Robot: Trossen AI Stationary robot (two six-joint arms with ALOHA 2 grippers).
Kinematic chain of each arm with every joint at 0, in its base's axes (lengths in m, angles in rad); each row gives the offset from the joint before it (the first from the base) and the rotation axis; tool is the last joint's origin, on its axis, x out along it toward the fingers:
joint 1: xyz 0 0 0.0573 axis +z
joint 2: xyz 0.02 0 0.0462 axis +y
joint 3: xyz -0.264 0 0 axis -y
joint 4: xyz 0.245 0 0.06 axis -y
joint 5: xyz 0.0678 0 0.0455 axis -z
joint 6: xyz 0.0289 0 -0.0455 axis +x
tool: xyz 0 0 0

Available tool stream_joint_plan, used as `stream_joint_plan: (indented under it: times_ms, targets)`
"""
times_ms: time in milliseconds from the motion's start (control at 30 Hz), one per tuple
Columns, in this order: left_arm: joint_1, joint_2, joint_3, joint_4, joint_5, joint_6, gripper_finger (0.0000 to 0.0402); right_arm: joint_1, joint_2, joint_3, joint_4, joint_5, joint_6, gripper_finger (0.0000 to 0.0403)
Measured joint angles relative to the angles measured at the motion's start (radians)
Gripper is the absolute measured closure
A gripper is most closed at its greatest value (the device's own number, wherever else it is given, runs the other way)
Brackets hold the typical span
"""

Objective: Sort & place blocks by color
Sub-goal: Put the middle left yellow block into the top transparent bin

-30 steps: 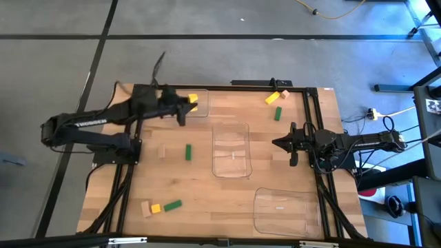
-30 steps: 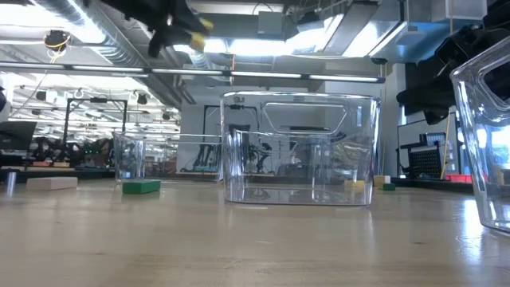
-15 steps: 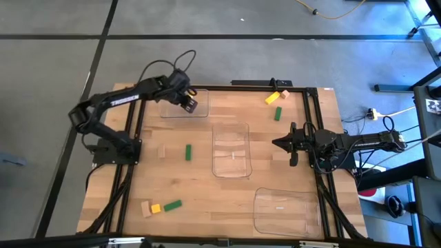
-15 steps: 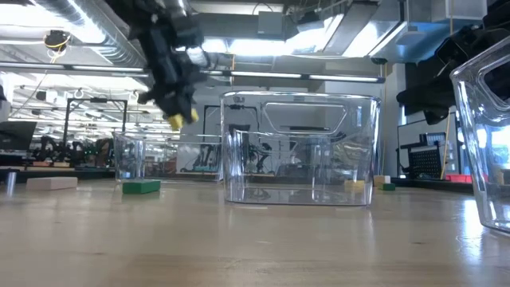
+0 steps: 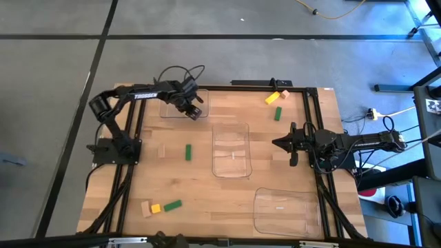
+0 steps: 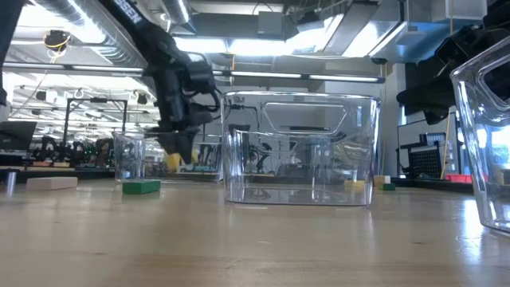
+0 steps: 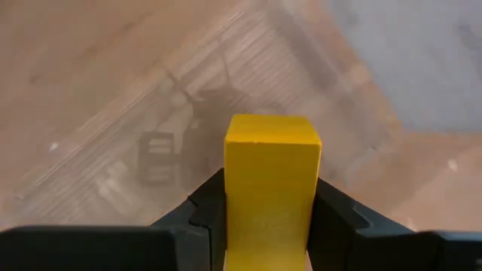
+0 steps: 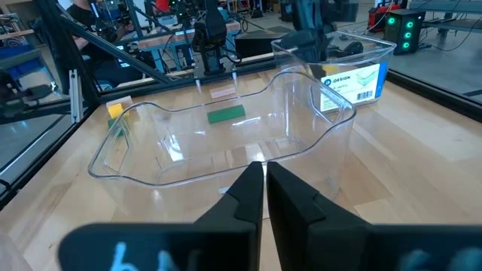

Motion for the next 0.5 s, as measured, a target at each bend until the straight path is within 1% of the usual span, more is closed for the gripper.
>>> stream_joint_plan:
  times_ms: [133, 267, 433, 500]
  targets:
    - [0.017, 0.037, 0.000, 0.018, -0.013, -0.058, 0.0283, 0.000, 0.000, 0.000, 0.000, 0.000, 0.000, 0.0379]
    - [0.048, 0.051, 0.000, 0.010, -0.024, -0.164, 0.0283, 0.000, 0.000, 0.000, 0.000, 0.000, 0.000, 0.0379]
    - [0.072, 0.051, 0.000, -0.024, -0.028, -0.395, 0.0283, 0.000, 0.000, 0.000, 0.000, 0.000, 0.000, 0.0379]
    - [0.072, 0.051, 0.000, -0.038, -0.029, -0.458, 0.0283, 0.000, 0.000, 0.000, 0.000, 0.000, 0.000, 0.0379]
